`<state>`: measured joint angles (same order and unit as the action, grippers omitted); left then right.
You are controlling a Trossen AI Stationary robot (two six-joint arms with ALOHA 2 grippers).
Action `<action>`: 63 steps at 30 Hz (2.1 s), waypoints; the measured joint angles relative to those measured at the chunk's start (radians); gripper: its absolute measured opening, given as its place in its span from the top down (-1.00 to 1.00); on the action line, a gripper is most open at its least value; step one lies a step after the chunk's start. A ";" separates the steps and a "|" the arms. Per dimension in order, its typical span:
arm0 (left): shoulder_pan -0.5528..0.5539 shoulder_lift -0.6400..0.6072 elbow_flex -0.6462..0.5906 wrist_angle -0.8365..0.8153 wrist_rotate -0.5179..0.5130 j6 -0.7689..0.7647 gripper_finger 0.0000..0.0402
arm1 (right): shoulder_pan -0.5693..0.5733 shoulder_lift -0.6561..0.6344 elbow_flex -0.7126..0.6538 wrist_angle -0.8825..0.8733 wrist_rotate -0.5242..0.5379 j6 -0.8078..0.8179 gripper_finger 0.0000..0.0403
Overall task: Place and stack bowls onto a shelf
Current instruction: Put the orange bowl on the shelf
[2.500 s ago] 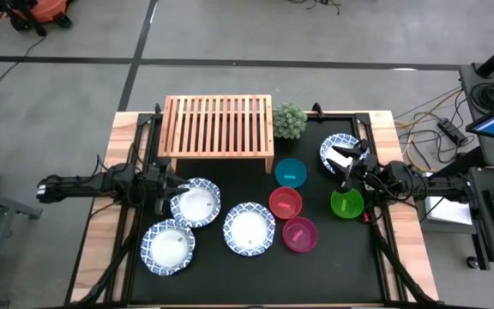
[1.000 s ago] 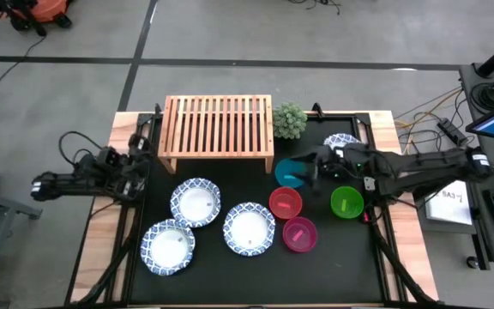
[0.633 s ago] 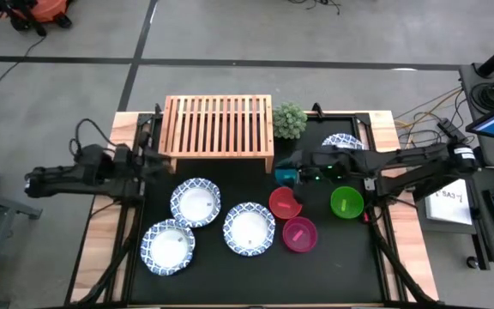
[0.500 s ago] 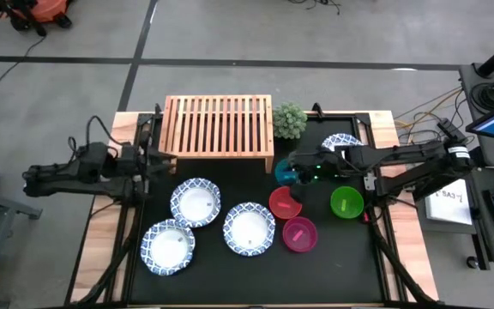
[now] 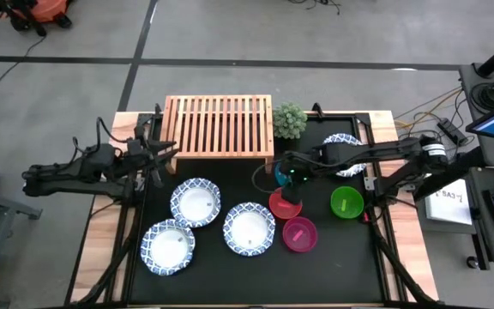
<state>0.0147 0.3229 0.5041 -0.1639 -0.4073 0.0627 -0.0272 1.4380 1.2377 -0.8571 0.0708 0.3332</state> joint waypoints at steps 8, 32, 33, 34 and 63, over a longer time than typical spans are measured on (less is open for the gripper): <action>0.000 -0.002 -0.004 -0.021 -0.003 -0.004 0.55 | -0.059 0.077 0.066 -0.081 0.011 -0.127 -0.10; 0.000 -0.002 -0.009 -0.039 -0.003 0.005 0.55 | -0.077 -0.026 -0.211 0.283 -0.095 -0.183 -0.10; 0.000 -0.001 -0.009 -0.039 -0.002 0.007 0.55 | -0.061 -0.026 -0.211 0.309 -0.098 -0.182 -0.10; 0.000 -0.001 -0.009 -0.039 -0.003 0.011 0.55 | -0.045 -0.019 -0.211 0.341 -0.098 -0.181 -0.10; 0.000 -0.004 -0.009 -0.065 -0.002 0.037 0.55 | 0.021 0.263 -0.053 0.231 -0.044 -0.631 -0.10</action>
<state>0.0147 0.3187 0.4950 -0.2287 -0.4095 0.1001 -0.0067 1.7013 1.1851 -0.6260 0.0270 -0.2980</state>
